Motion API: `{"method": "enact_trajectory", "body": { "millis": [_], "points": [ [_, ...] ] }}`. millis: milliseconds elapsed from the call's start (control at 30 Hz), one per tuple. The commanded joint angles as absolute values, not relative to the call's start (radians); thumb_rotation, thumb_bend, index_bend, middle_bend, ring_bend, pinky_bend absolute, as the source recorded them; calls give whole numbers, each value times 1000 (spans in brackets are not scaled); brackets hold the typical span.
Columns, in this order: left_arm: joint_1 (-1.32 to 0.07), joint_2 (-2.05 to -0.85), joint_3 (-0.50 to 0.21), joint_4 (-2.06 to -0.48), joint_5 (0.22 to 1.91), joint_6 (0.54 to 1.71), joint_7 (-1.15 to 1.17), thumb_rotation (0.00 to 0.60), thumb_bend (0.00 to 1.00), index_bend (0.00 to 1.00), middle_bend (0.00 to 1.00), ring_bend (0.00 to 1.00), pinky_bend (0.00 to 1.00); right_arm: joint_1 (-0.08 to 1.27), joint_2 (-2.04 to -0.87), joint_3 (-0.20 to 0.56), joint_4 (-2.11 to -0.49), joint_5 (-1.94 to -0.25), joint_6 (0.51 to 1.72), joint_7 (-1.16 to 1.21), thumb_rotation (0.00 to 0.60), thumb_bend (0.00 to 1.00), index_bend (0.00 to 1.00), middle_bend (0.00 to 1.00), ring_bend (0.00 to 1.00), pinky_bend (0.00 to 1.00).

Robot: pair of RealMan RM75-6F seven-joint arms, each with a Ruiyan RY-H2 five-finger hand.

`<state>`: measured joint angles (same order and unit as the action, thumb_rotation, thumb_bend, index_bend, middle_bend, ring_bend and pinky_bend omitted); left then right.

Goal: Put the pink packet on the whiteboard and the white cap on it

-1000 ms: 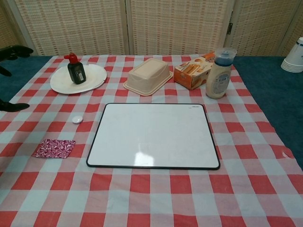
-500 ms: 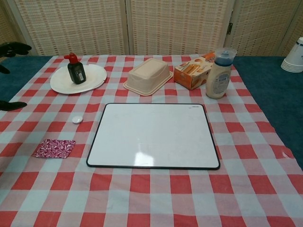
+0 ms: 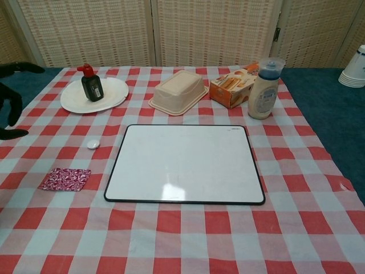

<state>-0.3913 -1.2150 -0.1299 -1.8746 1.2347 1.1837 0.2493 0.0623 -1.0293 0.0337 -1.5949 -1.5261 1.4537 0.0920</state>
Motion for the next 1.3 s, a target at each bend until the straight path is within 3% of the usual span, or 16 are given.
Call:
{"method": "enact_trajectory", "body": {
  "millis": [33,233,433,1033,1300],
  "points": [
    [-425,-1176,-86,-1910,1201,1149,408,600,238,106,954,1000,1000,64,-1029,32,-1597,-1526,1449,89,600,53,66,0,0,18],
    [-453,-1210,-57,-1874,1105,1094,496,600,236,241,994,1000,1000,62,-1018,31,-1603,-1537,1460,109,600,53,66,0,0,23],
    [-472,-1224,-52,-1886,1029,1058,500,600,237,245,1000,1000,1000,62,-1011,25,-1603,-1543,1456,124,600,53,66,0,0,25],
    [-475,-1398,-88,-1804,951,1140,466,600,286,259,1000,1000,1000,57,-1008,23,-1599,-1550,1469,135,600,52,66,0,0,25],
    [-478,-1458,-64,-1742,963,1145,481,600,287,265,1000,1000,1000,58,-1008,25,-1599,-1545,1466,135,600,53,66,0,0,25]
  ]
}}
